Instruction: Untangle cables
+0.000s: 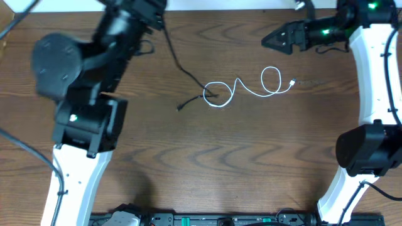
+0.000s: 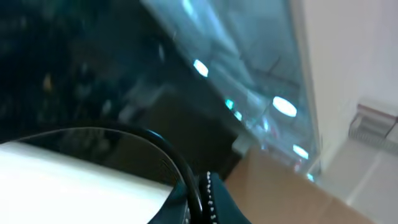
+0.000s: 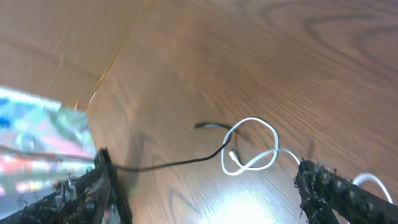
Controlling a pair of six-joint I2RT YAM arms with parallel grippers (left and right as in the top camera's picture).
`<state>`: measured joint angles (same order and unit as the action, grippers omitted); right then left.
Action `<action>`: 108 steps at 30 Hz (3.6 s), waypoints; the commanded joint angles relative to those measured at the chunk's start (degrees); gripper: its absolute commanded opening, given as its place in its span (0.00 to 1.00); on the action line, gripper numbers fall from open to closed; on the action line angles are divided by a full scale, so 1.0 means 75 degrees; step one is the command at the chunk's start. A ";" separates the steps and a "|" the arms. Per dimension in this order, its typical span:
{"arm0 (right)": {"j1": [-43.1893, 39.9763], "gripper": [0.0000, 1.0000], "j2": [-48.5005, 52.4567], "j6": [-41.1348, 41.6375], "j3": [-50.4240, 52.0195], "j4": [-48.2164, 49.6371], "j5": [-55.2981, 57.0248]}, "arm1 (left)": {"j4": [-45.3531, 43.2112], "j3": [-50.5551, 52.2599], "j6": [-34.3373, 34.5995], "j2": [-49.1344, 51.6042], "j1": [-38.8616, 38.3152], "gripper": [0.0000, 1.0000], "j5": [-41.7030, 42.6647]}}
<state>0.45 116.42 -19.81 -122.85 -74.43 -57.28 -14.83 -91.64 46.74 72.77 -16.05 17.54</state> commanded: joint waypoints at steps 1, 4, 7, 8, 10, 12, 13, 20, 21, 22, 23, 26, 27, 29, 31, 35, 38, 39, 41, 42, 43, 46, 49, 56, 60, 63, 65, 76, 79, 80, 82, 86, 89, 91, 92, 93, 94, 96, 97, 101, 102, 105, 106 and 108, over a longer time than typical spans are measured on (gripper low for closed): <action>0.0294 0.92 0.0020 -0.0740 -0.0015 0.0032 -0.0152 | -0.0437 -0.0079 0.0044 -0.0303 0.0396 0.07 -0.0941; 0.0501 0.93 0.0020 -0.0740 -0.0015 0.0003 0.0344 | -0.0527 -0.0082 0.0038 -0.0446 0.0705 0.07 -0.1775; 0.0676 0.93 0.0020 -0.0737 -0.0015 -0.0009 0.0516 | -0.0527 -0.0082 0.0041 -0.0495 0.0965 0.07 -0.1973; 0.0749 0.93 0.0020 -0.0729 -0.0015 -0.0003 0.0571 | -0.0522 -0.0082 0.0044 -0.0495 0.1026 0.08 -0.1973; 0.0924 0.90 0.0041 -0.0329 -0.0015 0.0055 0.1084 | -0.0493 -0.0079 0.0044 -0.0487 0.1067 0.07 -0.1976; 0.1145 0.85 0.0117 0.0364 -0.0012 0.0134 0.1935 | -0.0501 -0.0079 0.0055 -0.0472 0.1067 0.07 -0.1985; 0.1279 0.85 0.0175 0.0769 -0.0009 0.0152 0.2361 | -0.0495 -0.0079 0.0111 -0.0475 0.1067 0.08 -0.2040; 0.2206 0.73 0.0871 0.1614 0.0108 -0.0227 0.3926 | -0.0172 -0.0079 0.0105 -0.0475 0.1067 0.08 -0.2049; 0.2279 0.72 0.0976 0.1941 0.0111 -0.0251 0.4036 | -0.0009 -0.0079 0.0105 -0.0475 0.1067 0.08 -0.2028; 0.2349 0.71 0.1072 0.2311 0.0111 -0.0259 0.4112 | 0.0122 -0.0079 0.0105 -0.0475 0.1067 0.07 -0.2028; 0.2416 0.68 0.1169 0.2789 0.0111 -0.0259 0.4202 | 0.0303 -0.0079 0.0105 -0.0475 0.1067 0.07 -0.2028; 0.2696 0.63 0.1460 0.4639 0.0146 -0.0251 0.4846 | 0.0726 -0.0079 0.0105 -0.0475 0.1067 0.07 -0.2028; 0.2783 0.63 0.1513 0.4998 0.0169 -0.0251 0.5097 | 0.0796 -0.0079 0.0102 -0.0475 0.1067 0.08 -0.2025; 0.3008 0.64 0.1647 0.5759 0.0274 -0.0236 0.5689 | 0.0959 -0.0079 0.0102 -0.0475 0.1067 0.08 -0.2025; 0.3235 0.62 0.1801 0.6324 0.0411 -0.0172 0.5998 | 0.1102 -0.0079 0.0099 -0.0475 0.1067 0.07 -0.2022; 0.3660 0.59 0.2136 0.7018 0.0787 0.0280 0.6135 | 0.1204 -0.0079 0.0099 -0.0475 0.1067 0.08 -0.2002; 0.3926 0.52 0.2390 0.7498 0.1177 0.0822 0.6135 | 0.1198 -0.0079 0.0102 -0.0475 0.1067 0.07 -0.2002; 0.3963 0.49 0.2460 0.7589 0.1276 0.0956 0.6135 | 0.1201 -0.0079 0.0099 -0.0475 0.1067 0.07 -0.2005; 0.3993 0.38 0.2495 0.7609 0.1443 0.1172 0.6137 | 0.1198 -0.0079 0.0099 -0.0475 0.1067 0.07 -0.2005; 0.3972 0.25 0.2495 0.7603 0.1480 0.1224 0.6140 | 0.1198 -0.0079 0.0099 -0.0475 0.1067 0.08 -0.2005; 0.3931 0.09 0.2486 0.7595 0.1469 0.1224 0.6164 | 0.1198 -0.0079 0.0099 -0.0475 0.1067 0.08 -0.2005; 0.3695 0.01 0.2361 0.7239 0.1355 0.1169 0.6161 | 0.1209 -0.0079 -0.0038 -0.0475 0.1070 0.08 -0.2005; 0.3261 0.01 0.2078 0.6881 0.1294 0.1070 0.6271 | 0.1209 -0.0079 -0.0315 -0.0475 0.1070 0.08 -0.2011; 0.1571 0.01 0.1174 0.6202 0.1285 0.0836 0.7976 | 0.1204 -0.0079 -0.0364 -0.0475 0.1294 0.07 -0.2034; 0.0565 0.01 0.0968 0.5852 0.1285 0.0641 0.8376 | 0.1341 -0.0079 -0.0393 -0.0475 0.1603 0.07 -0.2037; -0.0087 0.01 0.0953 0.5569 0.1285 0.0510 0.8195 | 0.1693 -0.0079 -0.0825 -0.0455 0.1926 0.08 -0.2130; -0.0437 0.01 0.0953 0.5342 0.1285 0.0446 0.7968 | 0.2020 -0.0079 -0.1110 -0.0414 0.2159 0.07 -0.2317; -0.1766 0.01 0.0950 0.4835 0.1285 0.0428 0.7411 | 0.4062 -0.0079 -0.2247 0.0149 0.3523 0.07 -0.2486; -0.1988 0.01 0.0950 0.4211 0.1282 0.0460 0.6805 | 0.4331 -0.0079 -0.2725 0.0242 0.3599 0.07 -0.2492; -0.2025 0.01 0.0950 0.4007 0.1282 0.0458 0.6650 | 0.4377 -0.0079 -0.2897 0.0277 0.3605 0.07 -0.2498; -0.2066 0.01 0.0950 0.3850 0.1279 0.0434 0.6700 | 0.4468 -0.0079 -0.3031 0.0335 0.3605 0.07 -0.2821; -0.2078 0.01 0.0947 0.3742 0.1274 0.0408 0.6784 | 0.4651 -0.0079 -0.3264 0.0469 0.3605 0.07 -0.3351; -0.2011 0.01 0.0947 0.3331 0.1271 0.0420 0.5759 | 0.4823 -0.0079 -0.3287 0.0513 0.3599 0.08 -0.2981; -0.1845 0.01 0.0947 0.2608 0.1271 0.0440 0.4360 | 0.4858 -0.0079 -0.3284 0.0513 0.3579 0.08 -0.2200; -0.1719 0.01 0.0947 0.2232 0.1271 0.0449 0.3672 | 0.4855 -0.0079 -0.3284 0.0501 0.3544 0.07 -0.1708; -0.1577 0.01 0.0947 0.1935 0.1271 0.0449 0.3115 | 0.4858 -0.0079 -0.3284 0.0463 0.3488 0.07 -0.1209; -0.1413 0.01 0.0947 0.1719 0.1271 0.0446 0.2640 | 0.4852 -0.0079 -0.3284 0.0431 0.3413 0.07 -0.0796; -0.0941 0.01 0.0947 0.1635 0.1271 0.0478 0.2116 | 0.4852 -0.0079 -0.3284 0.0303 0.3150 0.07 0.0035; -0.0723 0.01 0.0947 0.1632 0.1271 0.0516 0.1996 | 0.4861 -0.0079 -0.3284 0.0251 0.3019 0.07 0.0259; 0.0364 0.01 0.0947 0.1725 0.1271 0.0825 0.1958 | 0.4890 -0.0079 -0.3206 0.0064 0.2361 0.08 0.1224; 0.0647 0.01 0.0947 0.1900 0.1271 0.0982 0.1970 | 0.4887 -0.0079 -0.3089 0.0055 0.2212 0.07 0.1364; 0.1236 0.01 0.0947 0.2512 0.1268 0.1612 0.2028 | 0.4852 -0.0079 -0.2844 0.0052 0.1804 0.07 0.1638; 0.1393 0.01 0.0947 0.2824 0.1247 0.1845 0.2168 | 0.4852 -0.0079 -0.2745 0.0052 0.1682 0.08 0.1641; 0.1559 0.01 0.0947 0.3383 0.1230 0.2186 0.2407 | 0.4852 -0.0079 -0.2535 0.0035 0.1542 0.07 0.1655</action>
<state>11.62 124.16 -0.97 -112.79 -59.68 -39.59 21.91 -91.64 25.17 73.80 -3.25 26.44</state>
